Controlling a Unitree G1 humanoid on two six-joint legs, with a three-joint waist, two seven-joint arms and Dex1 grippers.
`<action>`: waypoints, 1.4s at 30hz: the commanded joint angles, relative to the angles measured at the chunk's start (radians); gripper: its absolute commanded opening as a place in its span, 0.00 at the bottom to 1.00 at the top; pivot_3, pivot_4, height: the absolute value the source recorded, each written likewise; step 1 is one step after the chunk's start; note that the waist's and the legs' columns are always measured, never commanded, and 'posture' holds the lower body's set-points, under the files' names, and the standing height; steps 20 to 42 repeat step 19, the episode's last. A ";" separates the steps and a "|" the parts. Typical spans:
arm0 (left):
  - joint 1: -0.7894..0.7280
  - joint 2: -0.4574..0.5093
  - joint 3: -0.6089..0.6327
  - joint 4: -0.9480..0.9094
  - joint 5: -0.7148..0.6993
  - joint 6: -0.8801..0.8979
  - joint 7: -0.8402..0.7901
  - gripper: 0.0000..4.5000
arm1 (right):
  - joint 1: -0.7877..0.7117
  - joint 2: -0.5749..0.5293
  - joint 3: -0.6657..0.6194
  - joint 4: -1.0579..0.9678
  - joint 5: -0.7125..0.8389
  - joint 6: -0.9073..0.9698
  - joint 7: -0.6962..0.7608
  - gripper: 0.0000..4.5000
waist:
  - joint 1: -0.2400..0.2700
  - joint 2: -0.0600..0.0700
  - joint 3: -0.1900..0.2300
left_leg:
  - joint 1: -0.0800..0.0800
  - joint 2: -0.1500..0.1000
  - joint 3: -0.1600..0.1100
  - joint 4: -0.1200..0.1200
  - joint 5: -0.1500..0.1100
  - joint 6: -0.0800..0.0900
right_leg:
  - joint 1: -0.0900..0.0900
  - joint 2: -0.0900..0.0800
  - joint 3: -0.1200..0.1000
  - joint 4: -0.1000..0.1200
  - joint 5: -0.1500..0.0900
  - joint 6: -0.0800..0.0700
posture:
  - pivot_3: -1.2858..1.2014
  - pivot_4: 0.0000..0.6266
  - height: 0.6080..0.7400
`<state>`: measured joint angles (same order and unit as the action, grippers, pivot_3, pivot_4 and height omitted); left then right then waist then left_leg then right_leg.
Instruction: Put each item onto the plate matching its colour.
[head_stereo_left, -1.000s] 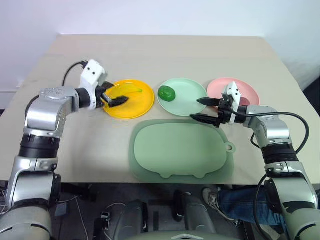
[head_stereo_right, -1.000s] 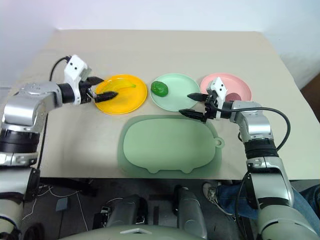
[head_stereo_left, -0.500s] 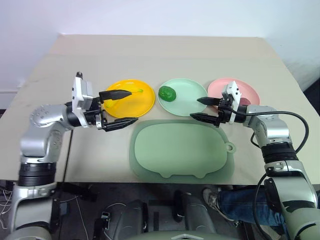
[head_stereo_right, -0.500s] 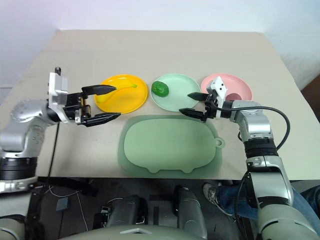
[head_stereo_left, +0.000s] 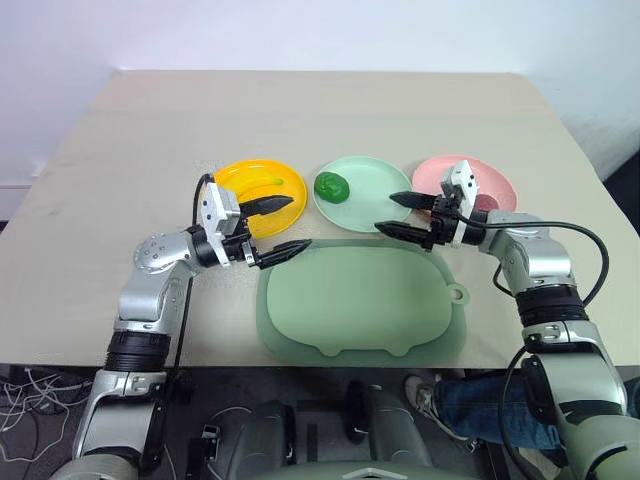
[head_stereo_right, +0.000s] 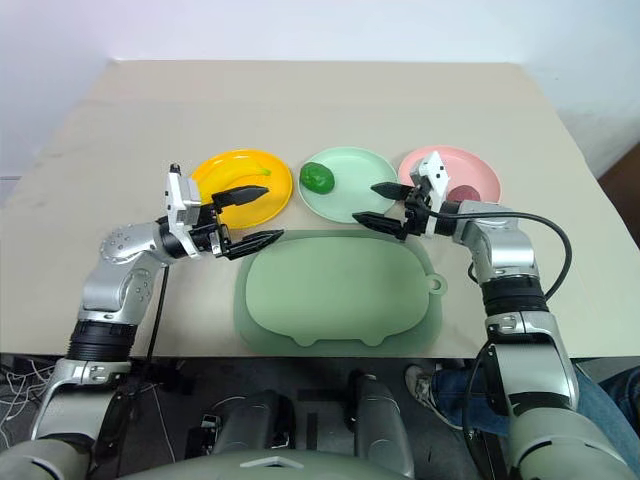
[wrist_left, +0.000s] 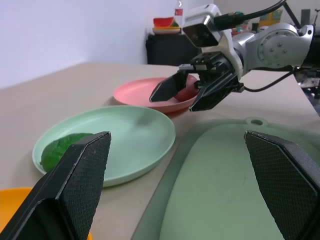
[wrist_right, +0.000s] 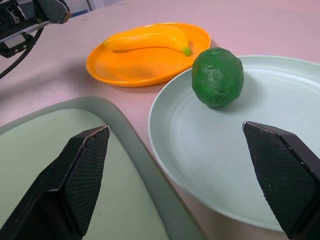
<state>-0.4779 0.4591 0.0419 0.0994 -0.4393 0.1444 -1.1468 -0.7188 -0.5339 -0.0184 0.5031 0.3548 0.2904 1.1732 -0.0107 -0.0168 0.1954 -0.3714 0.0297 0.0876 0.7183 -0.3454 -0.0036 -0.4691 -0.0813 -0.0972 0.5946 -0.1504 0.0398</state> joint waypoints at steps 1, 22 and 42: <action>-0.002 0.034 0.002 -0.061 -0.046 0.056 -0.027 0.99 | -0.020 -0.038 -0.043 -0.018 0.016 -0.017 0.021 1.00 | 0.000 0.000 0.000 | 0.000 0.000 0.000 0.000 0.000 0.000 | 0.000 0.000 0.000 0.000 0.000 0.000 | 0.52 0.24 1.00; -0.081 0.194 0.027 0.065 -0.147 0.131 -0.323 0.99 | 0.138 -0.281 -0.088 -0.289 0.203 0.274 0.291 1.00 | 0.002 0.000 0.000 | 0.000 0.000 -0.002 0.000 -0.001 0.002 | 0.000 0.000 0.000 0.000 0.000 0.000 | 0.52 0.24 1.00; -0.081 0.194 0.027 0.065 -0.147 0.131 -0.323 0.99 | 0.138 -0.281 -0.088 -0.289 0.203 0.274 0.291 1.00 | 0.002 0.000 0.000 | 0.000 0.000 -0.002 0.000 -0.001 0.002 | 0.000 0.000 0.000 0.000 0.000 0.000 | 0.52 0.24 1.00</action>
